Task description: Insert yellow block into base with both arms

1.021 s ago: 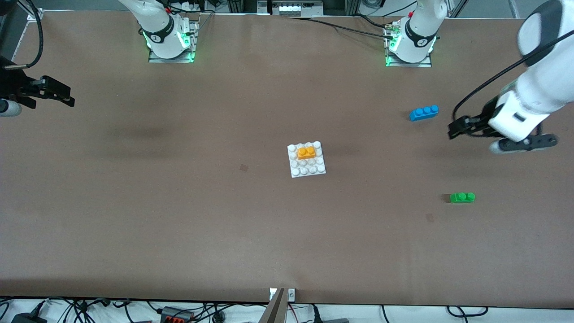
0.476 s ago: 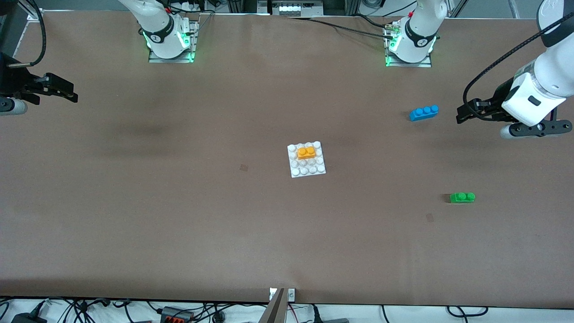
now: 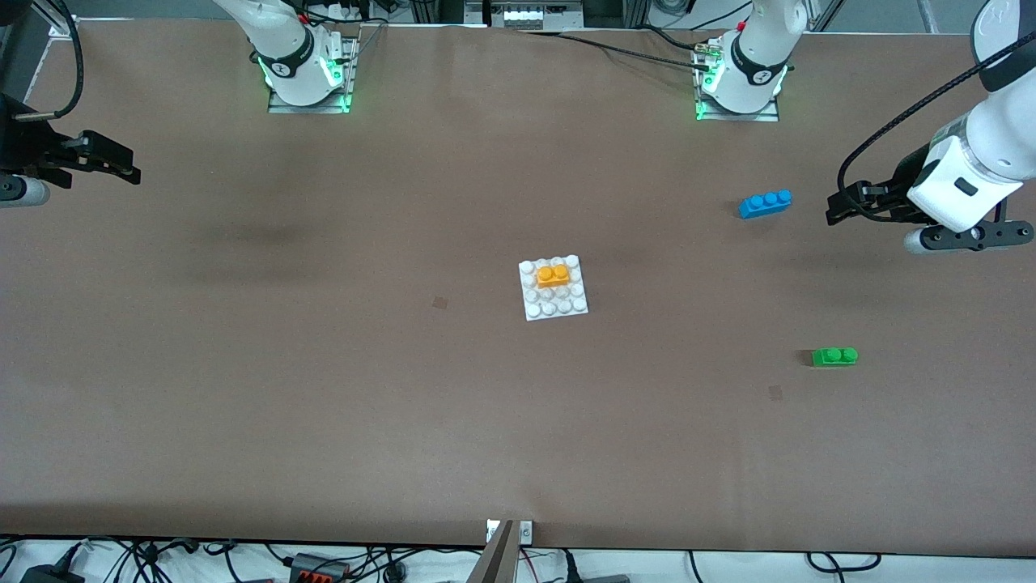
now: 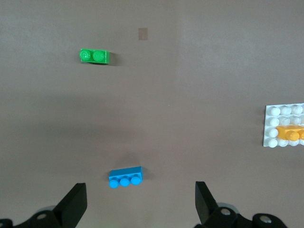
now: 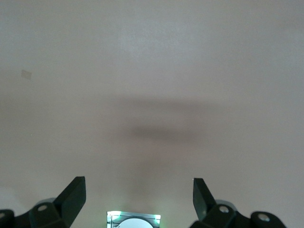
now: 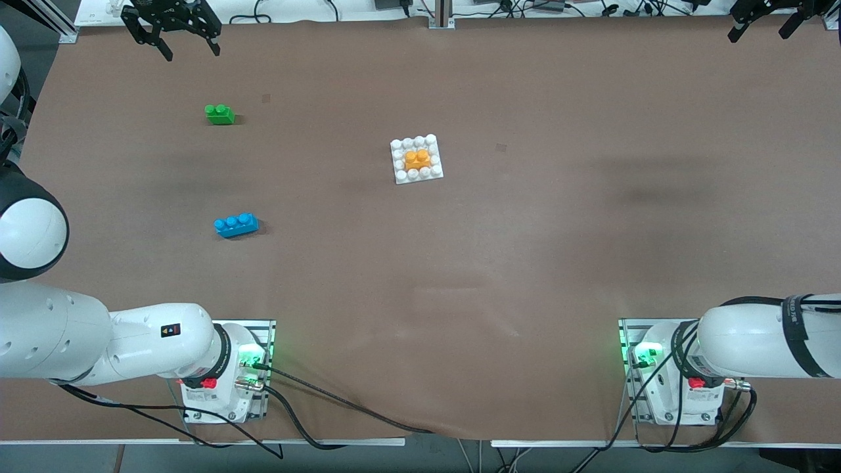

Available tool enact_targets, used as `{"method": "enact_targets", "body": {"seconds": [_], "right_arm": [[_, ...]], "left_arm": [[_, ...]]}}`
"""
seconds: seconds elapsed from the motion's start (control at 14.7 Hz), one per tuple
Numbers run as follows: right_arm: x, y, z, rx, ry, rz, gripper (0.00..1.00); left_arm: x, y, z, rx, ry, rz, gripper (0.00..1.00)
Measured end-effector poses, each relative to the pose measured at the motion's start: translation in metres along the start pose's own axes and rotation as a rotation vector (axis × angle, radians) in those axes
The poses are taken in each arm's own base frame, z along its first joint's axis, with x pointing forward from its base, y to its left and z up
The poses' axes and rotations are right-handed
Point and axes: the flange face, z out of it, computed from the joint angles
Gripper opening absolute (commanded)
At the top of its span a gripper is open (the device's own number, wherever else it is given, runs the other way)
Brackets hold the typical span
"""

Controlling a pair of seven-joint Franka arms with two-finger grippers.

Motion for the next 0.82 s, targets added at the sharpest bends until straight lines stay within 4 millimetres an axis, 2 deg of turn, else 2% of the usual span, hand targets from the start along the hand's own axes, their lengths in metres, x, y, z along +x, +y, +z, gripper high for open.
{"method": "enact_targets", "body": {"seconds": [0.27,0.82], "right_arm": [[0.000,0.000,0.000,0.000,-0.001,0.000,1.00],[0.000,0.000,0.000,0.000,-0.001,0.000,1.00]], "left_arm": [[-0.001,0.012,-0.006,0.000,0.012,0.044,1.00],[0.004,0.013,-0.012,-0.005,0.027,0.063,1.00]]}}
